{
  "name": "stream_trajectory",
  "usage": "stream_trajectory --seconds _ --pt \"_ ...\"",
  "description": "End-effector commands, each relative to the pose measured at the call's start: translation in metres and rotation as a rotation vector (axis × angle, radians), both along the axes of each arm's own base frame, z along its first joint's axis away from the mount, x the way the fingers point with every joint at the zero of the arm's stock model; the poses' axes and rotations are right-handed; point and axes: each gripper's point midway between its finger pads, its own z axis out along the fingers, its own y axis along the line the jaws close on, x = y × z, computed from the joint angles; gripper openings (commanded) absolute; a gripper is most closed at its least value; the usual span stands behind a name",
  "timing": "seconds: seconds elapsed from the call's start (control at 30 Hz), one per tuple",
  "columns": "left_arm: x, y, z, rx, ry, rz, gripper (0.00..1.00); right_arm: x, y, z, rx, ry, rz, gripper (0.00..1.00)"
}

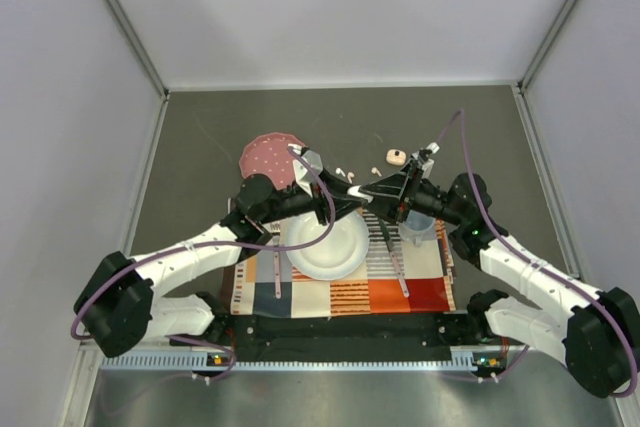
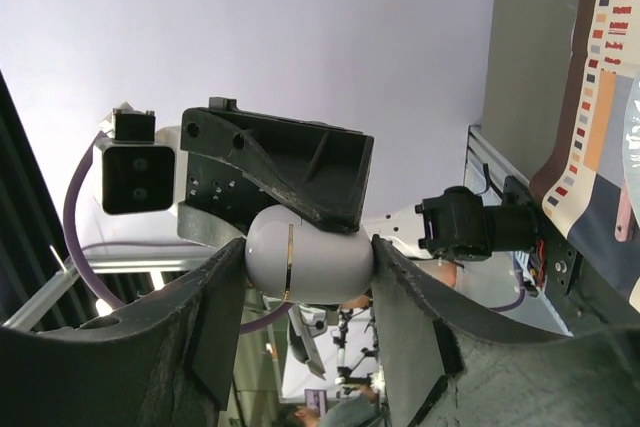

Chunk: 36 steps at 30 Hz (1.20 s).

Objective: Insert the wireless bluetooth earbuds into the charging case
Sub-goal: Pass from the left arm to the right

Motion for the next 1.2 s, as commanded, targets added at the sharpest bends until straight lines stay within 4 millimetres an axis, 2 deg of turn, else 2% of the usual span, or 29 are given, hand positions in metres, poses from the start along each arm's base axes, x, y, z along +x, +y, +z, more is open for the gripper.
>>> stream_trajectory --seconds 0.0,0.2,0.33,0.43,0.83,1.17 --pt "-0.004 -0.004 0.02 -0.031 -0.058 -0.03 0.0 -0.003 0.001 0.016 0.046 -0.062 -0.003 0.49" --pt "-0.004 -0.005 0.019 -0.027 -0.055 -0.033 0.0 -0.003 0.0 0.018 0.056 -0.074 -0.005 0.37" --pt "-0.004 -0.004 0.018 -0.024 -0.054 -0.031 0.03 -0.003 0.0 0.019 0.058 -0.082 -0.009 0.26" --pt "-0.003 -0.002 0.017 -0.016 -0.055 -0.018 0.04 -0.003 -0.001 0.02 0.065 -0.088 -0.015 0.24" --pt "0.004 -0.004 0.02 -0.014 -0.047 0.006 0.21 -0.001 -0.004 0.023 0.076 -0.102 -0.043 0.09" --pt "0.005 -0.003 0.019 -0.007 -0.038 0.022 0.42 -0.003 -0.005 0.028 0.094 -0.107 -0.042 0.06"
